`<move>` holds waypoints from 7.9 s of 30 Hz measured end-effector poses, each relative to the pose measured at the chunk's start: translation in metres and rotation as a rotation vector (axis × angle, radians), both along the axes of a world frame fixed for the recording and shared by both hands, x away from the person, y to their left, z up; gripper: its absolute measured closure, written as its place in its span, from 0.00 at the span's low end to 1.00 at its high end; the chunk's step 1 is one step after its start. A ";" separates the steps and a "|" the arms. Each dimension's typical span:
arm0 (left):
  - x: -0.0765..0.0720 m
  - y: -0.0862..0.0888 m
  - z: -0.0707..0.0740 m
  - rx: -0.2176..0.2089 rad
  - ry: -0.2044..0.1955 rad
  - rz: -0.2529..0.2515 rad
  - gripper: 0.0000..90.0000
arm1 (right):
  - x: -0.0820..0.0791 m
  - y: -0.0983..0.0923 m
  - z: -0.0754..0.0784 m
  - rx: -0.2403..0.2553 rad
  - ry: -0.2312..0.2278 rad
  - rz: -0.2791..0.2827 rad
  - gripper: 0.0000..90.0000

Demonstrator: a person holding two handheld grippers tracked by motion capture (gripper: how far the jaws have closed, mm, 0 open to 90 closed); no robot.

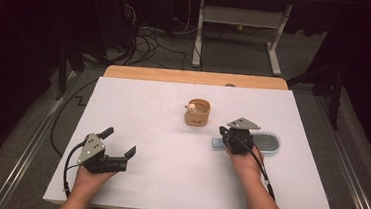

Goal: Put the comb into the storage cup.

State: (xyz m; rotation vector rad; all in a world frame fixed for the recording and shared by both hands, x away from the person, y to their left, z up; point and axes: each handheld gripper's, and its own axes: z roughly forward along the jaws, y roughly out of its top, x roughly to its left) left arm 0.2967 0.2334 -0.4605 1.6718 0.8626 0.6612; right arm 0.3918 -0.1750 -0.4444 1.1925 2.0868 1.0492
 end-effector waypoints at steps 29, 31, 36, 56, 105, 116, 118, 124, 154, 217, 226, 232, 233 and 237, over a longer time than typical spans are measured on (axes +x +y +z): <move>0.000 -0.001 -0.001 -0.006 0.011 -0.029 0.01 | 0.004 0.014 -0.009 -0.112 0.131 0.032 1.00; 0.000 -0.001 -0.001 -0.008 0.010 -0.029 0.01 | 0.004 0.015 -0.009 -0.114 0.134 0.035 1.00; 0.000 0.000 0.000 -0.006 0.009 -0.026 0.01 | 0.003 0.015 -0.009 -0.128 0.144 0.055 1.00; -0.001 -0.001 0.000 -0.013 0.013 -0.029 0.02 | -0.072 -0.023 -0.009 -0.173 0.170 0.189 1.00; 0.001 -0.001 -0.002 -0.017 0.052 -0.054 0.03 | -0.126 -0.137 -0.003 -0.095 0.172 0.122 0.99; 0.001 -0.001 -0.001 -0.025 0.043 -0.045 0.03 | -0.128 -0.138 0.004 -0.006 0.074 0.103 0.94; 0.001 -0.001 -0.001 -0.025 0.046 -0.048 0.03 | -0.128 -0.138 0.004 0.000 0.072 0.093 0.90; 0.001 -0.001 -0.001 -0.021 0.045 -0.045 0.03 | -0.128 -0.140 0.004 0.010 0.067 0.075 0.78; 0.003 0.002 -0.001 -0.030 0.047 -0.029 0.04 | -0.123 -0.145 0.002 0.067 0.062 -0.001 0.06; 0.001 0.004 0.000 -0.053 0.032 -0.052 0.03 | -0.069 -0.133 0.013 -0.159 0.350 -0.066 0.00; 0.002 0.004 -0.001 -0.049 0.028 -0.057 0.03 | -0.053 -0.132 0.014 -0.147 0.386 -0.075 0.00; 0.002 0.004 -0.001 -0.056 0.027 -0.056 0.03 | -0.042 -0.128 0.011 -0.161 0.410 -0.074 0.00; 0.002 0.004 -0.001 -0.054 0.028 -0.057 0.03 | -0.040 -0.128 0.011 -0.165 0.413 -0.070 0.00; 0.002 0.003 -0.001 -0.048 0.027 -0.062 0.03 | -0.033 -0.124 0.010 -0.174 0.421 -0.071 0.00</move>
